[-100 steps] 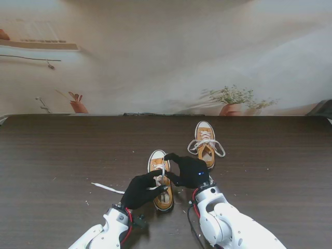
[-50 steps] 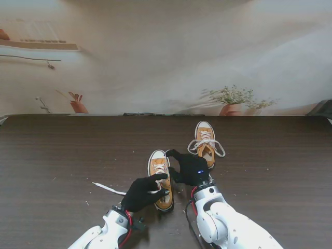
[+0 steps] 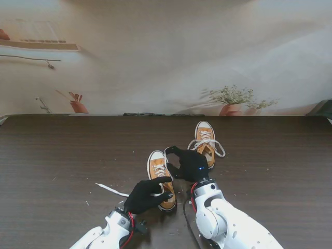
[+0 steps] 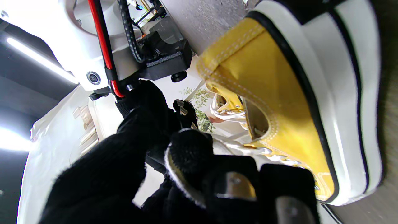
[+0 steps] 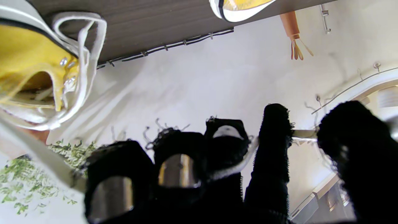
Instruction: Tie the shoelaces into a bow on the shoes
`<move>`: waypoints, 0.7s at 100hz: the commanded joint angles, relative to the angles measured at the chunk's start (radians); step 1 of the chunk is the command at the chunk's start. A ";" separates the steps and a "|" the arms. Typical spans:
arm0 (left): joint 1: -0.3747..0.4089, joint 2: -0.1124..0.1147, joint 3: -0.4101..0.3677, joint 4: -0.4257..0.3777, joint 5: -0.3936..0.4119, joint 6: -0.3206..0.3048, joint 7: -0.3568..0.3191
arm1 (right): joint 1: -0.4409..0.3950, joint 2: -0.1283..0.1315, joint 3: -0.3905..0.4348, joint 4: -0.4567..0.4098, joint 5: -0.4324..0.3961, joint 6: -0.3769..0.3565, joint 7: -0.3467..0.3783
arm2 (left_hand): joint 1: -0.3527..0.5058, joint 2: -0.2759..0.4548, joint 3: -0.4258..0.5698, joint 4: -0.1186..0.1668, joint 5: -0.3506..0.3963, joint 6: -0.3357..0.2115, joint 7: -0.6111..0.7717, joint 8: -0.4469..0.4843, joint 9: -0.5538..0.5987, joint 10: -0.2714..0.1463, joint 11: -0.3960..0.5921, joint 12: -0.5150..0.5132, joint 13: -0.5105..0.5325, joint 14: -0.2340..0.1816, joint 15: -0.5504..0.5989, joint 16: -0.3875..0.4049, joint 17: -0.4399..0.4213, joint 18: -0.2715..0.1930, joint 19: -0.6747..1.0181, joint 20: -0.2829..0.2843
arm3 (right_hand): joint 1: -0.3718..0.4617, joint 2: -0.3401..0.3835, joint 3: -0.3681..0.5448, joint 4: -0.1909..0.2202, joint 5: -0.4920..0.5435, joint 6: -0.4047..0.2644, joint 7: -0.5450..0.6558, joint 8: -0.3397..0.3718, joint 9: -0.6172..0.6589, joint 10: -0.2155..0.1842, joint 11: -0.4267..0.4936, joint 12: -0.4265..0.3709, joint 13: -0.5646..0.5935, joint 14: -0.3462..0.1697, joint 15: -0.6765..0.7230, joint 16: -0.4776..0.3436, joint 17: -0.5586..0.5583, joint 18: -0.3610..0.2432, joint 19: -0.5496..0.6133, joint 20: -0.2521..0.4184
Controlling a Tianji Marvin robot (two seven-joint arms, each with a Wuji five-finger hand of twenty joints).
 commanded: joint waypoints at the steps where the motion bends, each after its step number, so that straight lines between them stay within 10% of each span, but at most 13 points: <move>1: 0.001 0.000 0.006 -0.008 0.009 0.005 -0.015 | -0.008 -0.002 0.002 -0.010 -0.007 -0.001 0.018 | 0.014 0.022 -0.028 -0.001 0.041 -0.220 0.042 0.021 0.043 0.053 0.024 0.025 0.010 -0.025 0.029 0.007 0.028 -0.115 0.251 0.005 | -0.082 0.038 -0.073 -0.035 -0.011 0.037 -0.058 0.007 0.033 -0.004 0.028 0.010 0.019 -0.008 0.042 0.017 0.027 0.004 0.135 0.012; 40: 0.024 0.004 -0.026 -0.027 0.033 0.009 -0.006 | -0.025 -0.010 0.011 0.000 0.041 -0.064 0.025 | 0.005 0.038 -0.049 0.004 0.053 -0.270 -0.006 -0.005 0.039 0.052 0.022 0.026 0.010 -0.025 0.028 0.006 0.027 -0.107 0.251 0.000 | -0.187 0.325 -0.459 -0.001 -0.016 0.047 -0.091 -0.004 0.025 0.032 0.016 0.017 0.017 0.027 0.034 0.003 0.025 0.048 0.135 0.016; 70: 0.118 0.009 -0.164 -0.080 0.103 -0.006 0.053 | -0.039 -0.011 0.010 -0.003 0.064 -0.079 0.044 | 0.015 0.011 -0.141 -0.012 0.123 -0.365 0.010 -0.010 0.086 0.048 0.048 0.024 0.010 -0.048 0.054 0.009 0.030 -0.110 0.251 0.036 | -0.204 0.353 -0.486 0.009 -0.036 0.053 -0.097 -0.006 0.018 0.046 0.012 0.018 0.016 0.043 0.031 0.001 0.024 0.068 0.131 0.017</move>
